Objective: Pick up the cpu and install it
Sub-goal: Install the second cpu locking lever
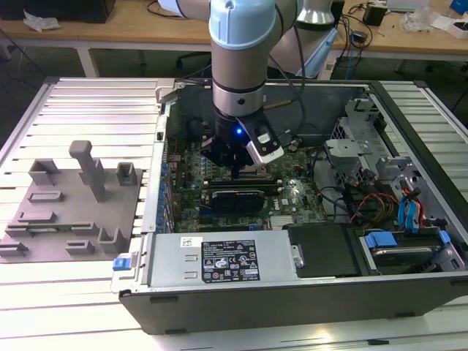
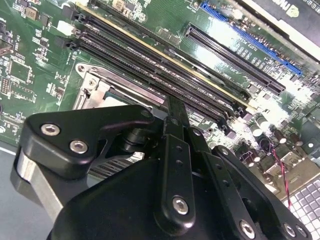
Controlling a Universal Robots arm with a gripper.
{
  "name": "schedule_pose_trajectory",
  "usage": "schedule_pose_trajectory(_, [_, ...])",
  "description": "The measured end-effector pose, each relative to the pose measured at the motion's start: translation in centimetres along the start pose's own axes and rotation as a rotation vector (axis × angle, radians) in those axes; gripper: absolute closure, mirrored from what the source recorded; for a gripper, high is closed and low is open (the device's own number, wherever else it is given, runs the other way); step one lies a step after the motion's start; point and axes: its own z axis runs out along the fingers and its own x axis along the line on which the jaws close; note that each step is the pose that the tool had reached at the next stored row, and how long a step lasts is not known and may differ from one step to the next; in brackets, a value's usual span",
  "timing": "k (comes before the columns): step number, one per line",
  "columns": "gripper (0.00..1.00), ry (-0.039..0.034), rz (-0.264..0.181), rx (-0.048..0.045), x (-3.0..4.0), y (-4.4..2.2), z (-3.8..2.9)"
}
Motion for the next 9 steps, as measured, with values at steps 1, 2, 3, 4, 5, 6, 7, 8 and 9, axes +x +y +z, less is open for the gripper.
schedule_pose_trajectory(1, [0.89, 0.0000, 0.000, 0.0000, 0.01, 0.00, 0.02])
schedule_pose_trajectory(2, [0.89, -0.0001, 0.000, -0.0001, 0.03, 0.00, 0.05])
schedule_pose_trajectory(3, [0.89, -0.0001, 0.000, -0.0001, 0.07, 0.00, 0.07])
schedule_pose_trajectory(4, [0.89, 0.0000, 0.000, -0.0001, 0.13, 0.00, 0.10])
schedule_pose_trajectory(5, [0.89, 0.0000, 0.000, -0.0002, 0.18, -0.01, 0.13])
schedule_pose_trajectory(6, [0.89, -0.0001, 0.000, -0.0002, 0.30, -0.01, 0.16])
schedule_pose_trajectory(7, [0.89, 0.0000, 0.000, -0.0003, 0.38, -0.01, 0.18])
schedule_pose_trajectory(8, [0.89, -0.0002, 0.000, -0.0005, 0.48, 0.00, 0.20])
schedule_pose_trajectory(9, [0.89, -0.0006, 0.000, -0.0032, 0.68, -0.01, 0.23])
